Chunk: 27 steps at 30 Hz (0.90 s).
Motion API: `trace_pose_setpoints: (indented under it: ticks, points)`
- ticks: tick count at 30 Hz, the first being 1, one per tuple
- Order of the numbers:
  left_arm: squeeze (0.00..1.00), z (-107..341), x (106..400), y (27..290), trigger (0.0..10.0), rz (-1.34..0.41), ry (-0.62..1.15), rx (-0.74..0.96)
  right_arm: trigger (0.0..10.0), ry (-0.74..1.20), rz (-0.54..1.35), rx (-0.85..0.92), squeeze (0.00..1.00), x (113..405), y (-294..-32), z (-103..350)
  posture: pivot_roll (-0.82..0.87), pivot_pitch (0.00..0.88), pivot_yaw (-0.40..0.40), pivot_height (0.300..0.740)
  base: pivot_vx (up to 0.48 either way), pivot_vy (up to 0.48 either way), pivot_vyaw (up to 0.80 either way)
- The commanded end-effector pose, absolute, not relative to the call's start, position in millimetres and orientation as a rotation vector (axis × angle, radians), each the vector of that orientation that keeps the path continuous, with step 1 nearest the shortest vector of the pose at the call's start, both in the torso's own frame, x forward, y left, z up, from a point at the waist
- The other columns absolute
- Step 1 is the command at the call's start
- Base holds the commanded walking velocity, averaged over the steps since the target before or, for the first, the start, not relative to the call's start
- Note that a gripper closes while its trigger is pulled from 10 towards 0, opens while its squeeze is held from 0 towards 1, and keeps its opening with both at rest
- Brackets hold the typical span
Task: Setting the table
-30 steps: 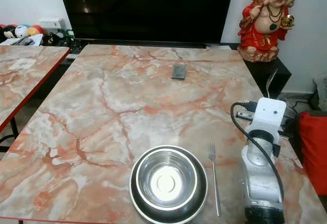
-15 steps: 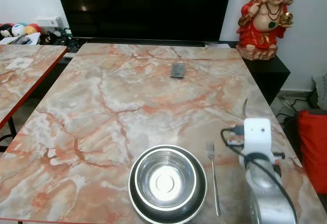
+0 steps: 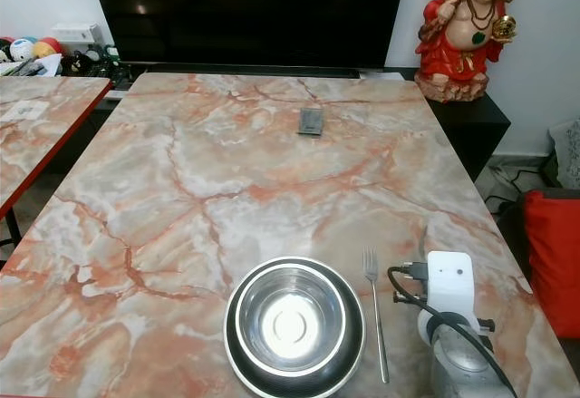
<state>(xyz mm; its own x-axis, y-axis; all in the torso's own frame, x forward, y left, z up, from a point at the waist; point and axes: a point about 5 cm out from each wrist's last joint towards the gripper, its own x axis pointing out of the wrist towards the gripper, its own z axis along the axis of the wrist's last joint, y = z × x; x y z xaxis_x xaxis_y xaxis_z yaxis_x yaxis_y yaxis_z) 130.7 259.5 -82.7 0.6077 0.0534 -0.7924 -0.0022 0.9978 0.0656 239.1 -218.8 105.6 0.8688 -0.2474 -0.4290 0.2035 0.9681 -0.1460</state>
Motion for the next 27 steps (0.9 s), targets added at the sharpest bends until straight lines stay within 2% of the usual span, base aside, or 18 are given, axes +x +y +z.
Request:
trace_pose_setpoints:
  ticks: [1, 11, 27]
  points:
    - [0.00, -85, 123, 262, 10.0, 0.032, 0.949, 0.068, 10.0, 0.458, -0.222, -0.088, 0.00, 238, -217, 107, -0.04, 0.111, -0.034, 0.740, 0.000, 0.000, 0.00]
    - [0.00, -85, 123, 262, 10.0, 0.032, 0.951, 0.071, 10.0, 0.507, -0.138, -0.093, 0.00, 231, -209, 94, -0.04, 0.108, -0.033, 0.740, 0.000, 0.000, 0.00]
    - [0.00, -85, 123, 262, 10.0, 0.025, 0.950, 0.081, 10.0, 0.527, -0.179, -0.092, 0.00, 219, -210, 94, -0.05, 0.100, -0.031, 0.740, 0.000, 0.000, 0.00]
